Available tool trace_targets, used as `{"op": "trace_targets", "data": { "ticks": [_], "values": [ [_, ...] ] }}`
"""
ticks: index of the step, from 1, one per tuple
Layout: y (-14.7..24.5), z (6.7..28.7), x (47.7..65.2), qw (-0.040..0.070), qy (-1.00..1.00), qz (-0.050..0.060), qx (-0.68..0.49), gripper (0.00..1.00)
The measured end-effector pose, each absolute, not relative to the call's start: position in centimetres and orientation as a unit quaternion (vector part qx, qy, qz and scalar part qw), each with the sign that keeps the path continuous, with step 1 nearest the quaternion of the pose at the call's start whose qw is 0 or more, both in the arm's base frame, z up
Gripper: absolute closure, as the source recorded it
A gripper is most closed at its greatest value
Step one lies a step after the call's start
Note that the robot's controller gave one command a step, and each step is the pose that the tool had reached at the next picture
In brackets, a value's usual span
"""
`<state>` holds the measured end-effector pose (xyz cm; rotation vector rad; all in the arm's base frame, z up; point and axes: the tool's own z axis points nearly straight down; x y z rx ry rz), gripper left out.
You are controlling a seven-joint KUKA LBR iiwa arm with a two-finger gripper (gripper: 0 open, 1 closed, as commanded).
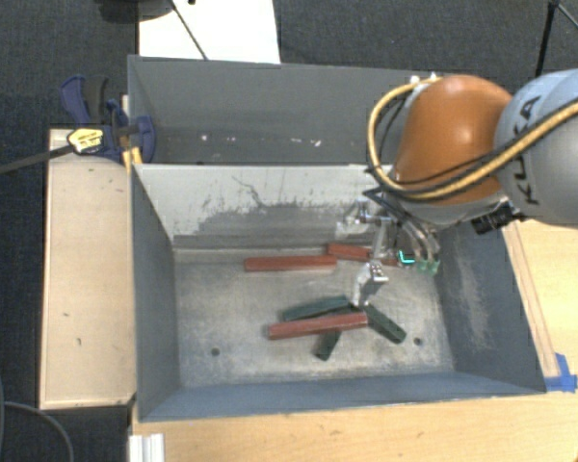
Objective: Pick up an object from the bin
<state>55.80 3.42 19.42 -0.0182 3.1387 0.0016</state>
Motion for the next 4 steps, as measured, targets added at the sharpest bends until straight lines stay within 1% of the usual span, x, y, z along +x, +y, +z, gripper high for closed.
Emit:
{"op": "trace_targets", "data": {
  "ticks": [1, 2, 3, 4],
  "values": [
    [4.3, 14.6, 54.6, 0.005, 1.0, 0.001, -0.003, 0.0],
    [6.5, 7.8, 52.5, 0.003, 0.997, 0.002, -0.077, 1.0],
    [6.5, 7.8, 52.5, 0.003, 0.997, 0.002, -0.076, 1.0],
    [7.4, 24.4, 54.2, 0.004, 0.997, 0.0, -0.072, 1.0]
  ]
}}
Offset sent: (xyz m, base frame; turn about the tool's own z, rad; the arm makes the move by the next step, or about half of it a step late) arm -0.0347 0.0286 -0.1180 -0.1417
